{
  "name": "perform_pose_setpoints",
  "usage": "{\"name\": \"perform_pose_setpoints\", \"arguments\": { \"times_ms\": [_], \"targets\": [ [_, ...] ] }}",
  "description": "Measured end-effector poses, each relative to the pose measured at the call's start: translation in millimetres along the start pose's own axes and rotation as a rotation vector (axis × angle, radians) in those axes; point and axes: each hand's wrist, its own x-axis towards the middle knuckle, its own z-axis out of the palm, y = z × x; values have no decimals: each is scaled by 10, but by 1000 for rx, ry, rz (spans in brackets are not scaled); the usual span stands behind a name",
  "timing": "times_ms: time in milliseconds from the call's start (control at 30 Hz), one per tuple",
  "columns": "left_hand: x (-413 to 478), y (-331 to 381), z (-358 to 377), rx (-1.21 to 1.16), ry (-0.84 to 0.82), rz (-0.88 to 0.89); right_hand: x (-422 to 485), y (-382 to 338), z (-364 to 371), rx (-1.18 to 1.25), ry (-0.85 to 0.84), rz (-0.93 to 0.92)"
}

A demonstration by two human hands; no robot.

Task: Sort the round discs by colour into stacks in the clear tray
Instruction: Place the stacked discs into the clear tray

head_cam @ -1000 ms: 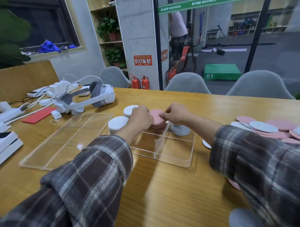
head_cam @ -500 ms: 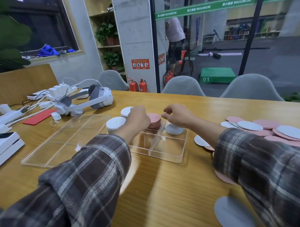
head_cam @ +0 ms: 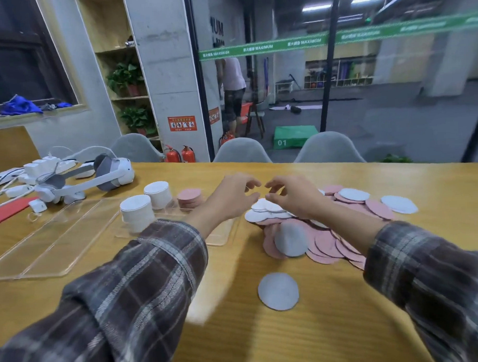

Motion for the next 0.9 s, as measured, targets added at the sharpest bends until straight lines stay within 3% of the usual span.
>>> {"name": "perform_pose_setpoints", "arguments": {
  "times_ms": [333,633,900],
  "targets": [
    [-222,662,583,-48,-116,156,-1057,606,-408,-13,95,80],
    [-615,258,783,-36,-89,151,-1398,670,-33,23,162,8],
    [-628,209,703,-294,-42,58,-1367,605,100,46,236,-47]
  ]
}}
